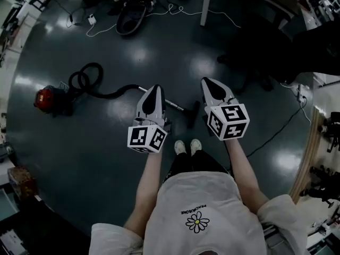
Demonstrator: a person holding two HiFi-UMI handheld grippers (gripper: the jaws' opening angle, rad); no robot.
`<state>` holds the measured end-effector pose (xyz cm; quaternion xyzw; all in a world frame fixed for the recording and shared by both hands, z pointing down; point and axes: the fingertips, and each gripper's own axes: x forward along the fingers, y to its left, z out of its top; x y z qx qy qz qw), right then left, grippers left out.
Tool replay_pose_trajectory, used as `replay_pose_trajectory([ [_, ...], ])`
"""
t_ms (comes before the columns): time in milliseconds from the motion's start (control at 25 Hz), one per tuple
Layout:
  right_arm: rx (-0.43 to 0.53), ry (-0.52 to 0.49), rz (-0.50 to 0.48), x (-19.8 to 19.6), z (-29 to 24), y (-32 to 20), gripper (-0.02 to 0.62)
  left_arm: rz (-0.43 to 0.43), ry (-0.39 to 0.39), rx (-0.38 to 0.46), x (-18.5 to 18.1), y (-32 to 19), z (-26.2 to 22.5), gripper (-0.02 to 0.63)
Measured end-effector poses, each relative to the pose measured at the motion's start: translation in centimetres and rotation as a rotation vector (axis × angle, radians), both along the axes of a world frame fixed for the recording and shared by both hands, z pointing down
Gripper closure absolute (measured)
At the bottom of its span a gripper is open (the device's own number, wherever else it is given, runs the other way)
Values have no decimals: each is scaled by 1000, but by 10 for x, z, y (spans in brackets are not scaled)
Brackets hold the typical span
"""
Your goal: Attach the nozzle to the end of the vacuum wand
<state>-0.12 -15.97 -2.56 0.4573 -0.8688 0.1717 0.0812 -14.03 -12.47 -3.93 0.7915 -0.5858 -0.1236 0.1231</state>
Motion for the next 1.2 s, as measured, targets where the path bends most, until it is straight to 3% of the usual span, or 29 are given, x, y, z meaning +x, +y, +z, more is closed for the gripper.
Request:
replay_pose_trajectory([
  [200, 73, -30, -45, 5, -47, 48, 588, 8, -138, 96, 26, 32, -57, 603],
  [440, 121, -53, -60, -2, -67, 70, 588, 6, -205, 157, 42, 47, -77, 603],
  [1200, 176, -64, -63, -2, -89, 109, 589, 20, -222, 196, 39, 90, -88, 604],
])
